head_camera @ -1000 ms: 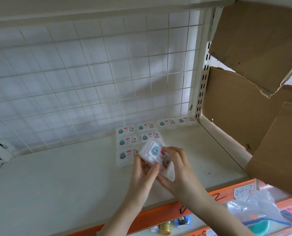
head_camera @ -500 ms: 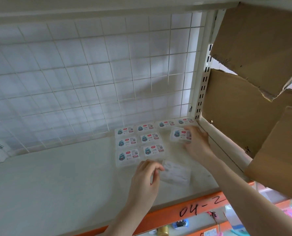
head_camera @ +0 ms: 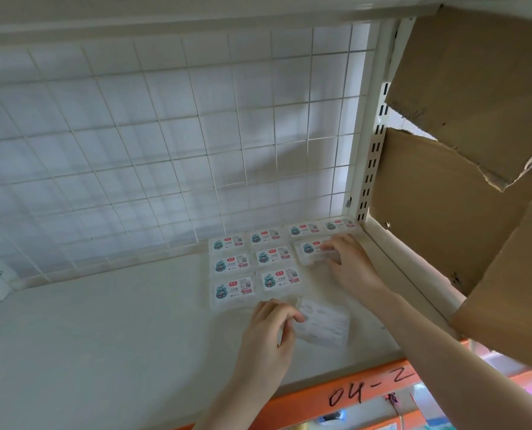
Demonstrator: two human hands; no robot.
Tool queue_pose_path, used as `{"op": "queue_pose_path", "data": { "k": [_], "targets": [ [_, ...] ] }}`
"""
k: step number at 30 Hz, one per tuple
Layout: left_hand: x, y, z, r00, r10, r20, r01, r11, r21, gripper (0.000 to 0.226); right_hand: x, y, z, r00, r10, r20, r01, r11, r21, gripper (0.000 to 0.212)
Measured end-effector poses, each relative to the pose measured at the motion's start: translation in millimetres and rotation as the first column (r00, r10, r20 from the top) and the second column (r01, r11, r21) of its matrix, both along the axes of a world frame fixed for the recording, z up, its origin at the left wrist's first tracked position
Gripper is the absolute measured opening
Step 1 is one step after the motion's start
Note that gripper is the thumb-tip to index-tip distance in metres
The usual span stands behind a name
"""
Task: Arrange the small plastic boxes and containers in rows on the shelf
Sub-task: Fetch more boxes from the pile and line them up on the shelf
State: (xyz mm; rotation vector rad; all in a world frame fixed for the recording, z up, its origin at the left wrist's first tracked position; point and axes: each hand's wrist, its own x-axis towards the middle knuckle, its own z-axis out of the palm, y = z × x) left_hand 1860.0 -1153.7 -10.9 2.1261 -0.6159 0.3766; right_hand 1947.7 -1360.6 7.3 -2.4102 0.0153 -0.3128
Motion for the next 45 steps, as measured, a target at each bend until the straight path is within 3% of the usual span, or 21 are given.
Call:
{"op": "queue_pose_path", "data": {
  "k": [8, 13, 18, 22, 26, 30, 32, 35, 39, 42, 45],
  "targets": [
    [0, -1, -4, 0.999, -0.054, 0.003, 0.053, 0.996, 0.077, 0.018, 2, 1, -6, 1.0, 0.017, 0.017, -0.016, 0.999, -0.045, 0.027],
    [1, -5, -7, 0.987, -0.048, 0.151, 0.0, 0.953, 0.303, 0.054, -15, 4, 1, 0.99, 0.003, 0.139, 0.014, 0.992, -0.123, 0.027],
    [3, -5, -11, 0.985, 0.009, 0.174, -0.065, 0.947, 0.315, 0.06, -68, 20, 9, 0.99, 0.102, 0.099, -0.102, 0.995, -0.009, 0.021],
    [2, -6, -12, 0.979, 0.06, 0.195, -0.122, 0.939, 0.322, 0.06, -105, 26, 4, 0.98, 0.181, -0.083, -0.192, 0.968, -0.16, 0.051],
    [3, -7, -11, 0.974, 0.059, 0.219, -0.126, 0.945, 0.303, 0.05, -114, 22, -5, 0.974, 0.224, -0.032, -0.226, 0.964, -0.143, 0.064],
    [0, -5, -9, 0.993, 0.016, 0.116, -0.038, 0.982, 0.185, 0.037, -112, 21, -6, 0.983, 0.178, 0.047, -0.178, 0.984, -0.007, 0.051],
    [-1, -4, -7, 0.999, -0.02, 0.04, 0.016, 0.994, 0.112, 0.047, -114, 19, -3, 0.982, 0.163, 0.099, -0.171, 0.983, 0.07, 0.048],
    [-2, -2, -4, 0.997, -0.033, 0.066, 0.027, 0.995, 0.096, 0.06, -121, 15, 0, 0.977, 0.127, 0.169, -0.168, 0.951, 0.26, 0.048],
    [-8, -1, 5, 1.0, 0.008, -0.006, -0.008, 1.0, 0.03, 0.038, -127, 16, 6, 0.979, 0.05, 0.196, -0.138, 0.874, 0.466, 0.041],
    [-13, -1, 13, 0.969, -0.093, -0.228, 0.05, 0.981, -0.188, 0.034, -128, 18, 7, 0.978, 0.053, 0.201, -0.147, 0.86, 0.488, 0.03],
    [-11, 2, 16, 0.917, -0.16, -0.366, 0.018, 0.932, -0.363, 0.045, -128, 19, 6, 0.982, 0.088, 0.169, -0.151, 0.9, 0.41, 0.037]
  ]
}}
